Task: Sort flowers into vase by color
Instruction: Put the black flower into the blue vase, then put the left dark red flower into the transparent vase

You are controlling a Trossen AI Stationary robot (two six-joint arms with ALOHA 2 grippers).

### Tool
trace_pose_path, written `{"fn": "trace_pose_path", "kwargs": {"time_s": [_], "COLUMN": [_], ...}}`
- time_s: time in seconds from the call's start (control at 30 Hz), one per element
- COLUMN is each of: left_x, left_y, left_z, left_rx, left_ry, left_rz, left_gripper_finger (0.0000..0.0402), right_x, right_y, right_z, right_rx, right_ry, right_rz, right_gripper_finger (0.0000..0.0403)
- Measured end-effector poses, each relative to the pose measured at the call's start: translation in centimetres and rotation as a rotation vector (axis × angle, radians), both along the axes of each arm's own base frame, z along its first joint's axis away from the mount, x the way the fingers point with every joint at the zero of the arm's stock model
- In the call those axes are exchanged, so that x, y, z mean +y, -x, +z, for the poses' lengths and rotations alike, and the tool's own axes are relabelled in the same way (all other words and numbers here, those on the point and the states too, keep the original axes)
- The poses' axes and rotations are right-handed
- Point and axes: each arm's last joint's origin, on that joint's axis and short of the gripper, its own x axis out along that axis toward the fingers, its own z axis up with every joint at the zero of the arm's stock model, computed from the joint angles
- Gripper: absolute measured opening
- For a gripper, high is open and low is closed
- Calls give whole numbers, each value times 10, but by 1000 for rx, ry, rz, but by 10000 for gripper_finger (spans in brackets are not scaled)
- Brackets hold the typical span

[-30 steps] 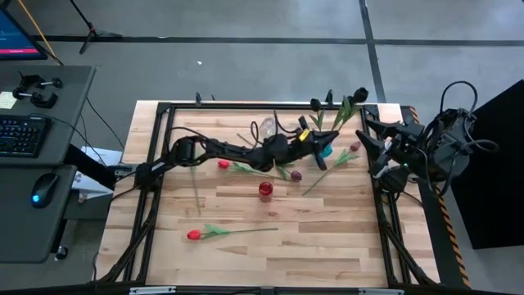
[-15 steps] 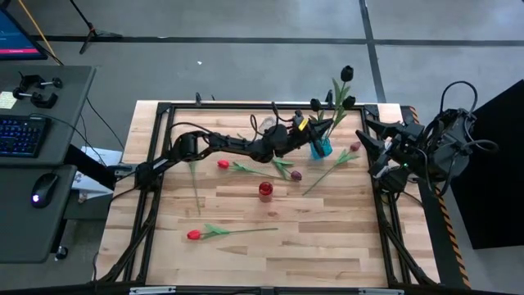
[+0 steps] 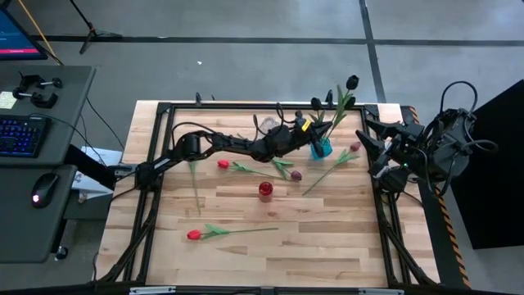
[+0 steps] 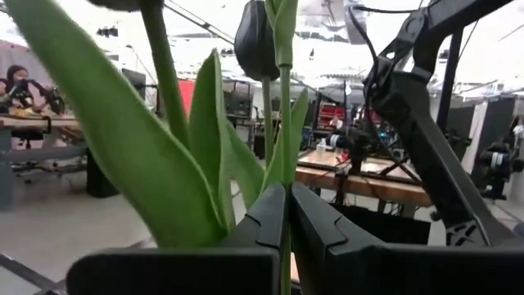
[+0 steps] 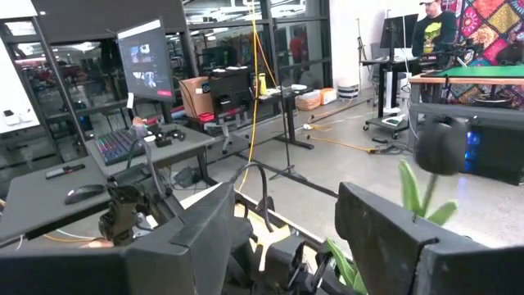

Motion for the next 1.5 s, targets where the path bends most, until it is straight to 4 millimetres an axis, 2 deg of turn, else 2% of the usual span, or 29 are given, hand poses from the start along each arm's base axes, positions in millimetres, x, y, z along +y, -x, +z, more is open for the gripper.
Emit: {"fn": "trace_pose_path", "kwargs": {"time_s": [0.13,0.33,0.5,0.8,1.37,1.5], "left_x": [2,5,6,-3,-10,-11], "left_y": [-1,1,-1,-3,-5,-5], "left_z": [-8,-4,-9,-10,-15,-11], "left_rx": [4,-23,16,42,106,96], "left_ry": [33,16,68,21,18,28], "left_rz": [-3,30,19,-16,-27,-54], "left_gripper_finger": [0,0,0,7,130,153], "right_x": [0,0,0,0,0,0], "right_y": [0,0,0,0,0,0], "right_z": [0,0,1,1,1,1], "right_rx": [-5,-8,-11,-11,-12,-12], "right_ry": [-7,-10,-12,-12,-13,-14], "right_rz": [0,0,0,0,0,0], "right_gripper_finger": [209,209,209,209,209,209]}}
